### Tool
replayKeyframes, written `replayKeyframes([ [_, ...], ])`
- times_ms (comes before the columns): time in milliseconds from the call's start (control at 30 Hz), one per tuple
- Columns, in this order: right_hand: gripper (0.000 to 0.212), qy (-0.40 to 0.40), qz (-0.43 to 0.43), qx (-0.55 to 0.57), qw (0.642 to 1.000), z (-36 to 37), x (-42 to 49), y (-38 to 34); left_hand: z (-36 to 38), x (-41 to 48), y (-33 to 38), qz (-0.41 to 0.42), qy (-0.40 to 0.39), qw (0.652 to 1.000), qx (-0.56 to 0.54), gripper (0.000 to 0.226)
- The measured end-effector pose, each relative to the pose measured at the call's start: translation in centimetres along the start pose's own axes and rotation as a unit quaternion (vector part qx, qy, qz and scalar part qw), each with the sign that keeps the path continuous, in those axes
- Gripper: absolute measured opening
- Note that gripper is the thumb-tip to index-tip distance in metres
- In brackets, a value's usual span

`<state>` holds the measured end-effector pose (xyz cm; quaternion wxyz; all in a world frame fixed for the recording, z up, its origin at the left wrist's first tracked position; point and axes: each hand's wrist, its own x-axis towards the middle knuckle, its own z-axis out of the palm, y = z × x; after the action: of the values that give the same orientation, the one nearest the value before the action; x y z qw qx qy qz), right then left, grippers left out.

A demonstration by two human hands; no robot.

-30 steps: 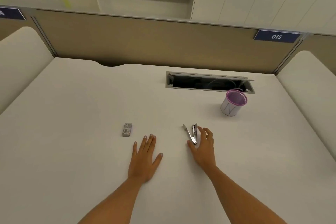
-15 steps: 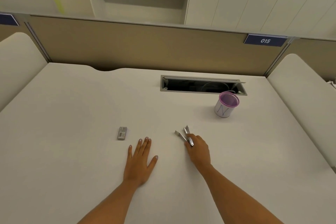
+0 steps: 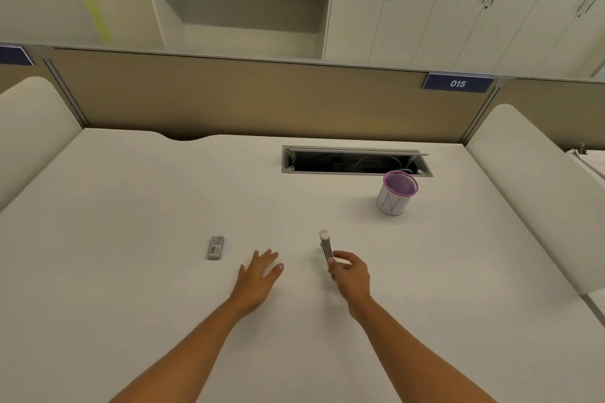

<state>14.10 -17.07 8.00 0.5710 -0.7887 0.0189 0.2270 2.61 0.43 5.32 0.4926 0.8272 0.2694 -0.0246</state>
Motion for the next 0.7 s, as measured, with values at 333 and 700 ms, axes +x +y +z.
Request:
replayKeyframes([
  [333,0.03,-0.184,-0.075,0.118,0.973,-1.7,-6.0,-5.8,-1.0,-3.1,10.1,0.031,-0.036,0.965,-0.256,0.056],
  [700,0.033,-0.195,-0.191,0.027,0.962,-3.5,-8.8,-8.0,-1.9,-6.6,14.6,0.169,-0.029,0.95,-0.26,0.063],
])
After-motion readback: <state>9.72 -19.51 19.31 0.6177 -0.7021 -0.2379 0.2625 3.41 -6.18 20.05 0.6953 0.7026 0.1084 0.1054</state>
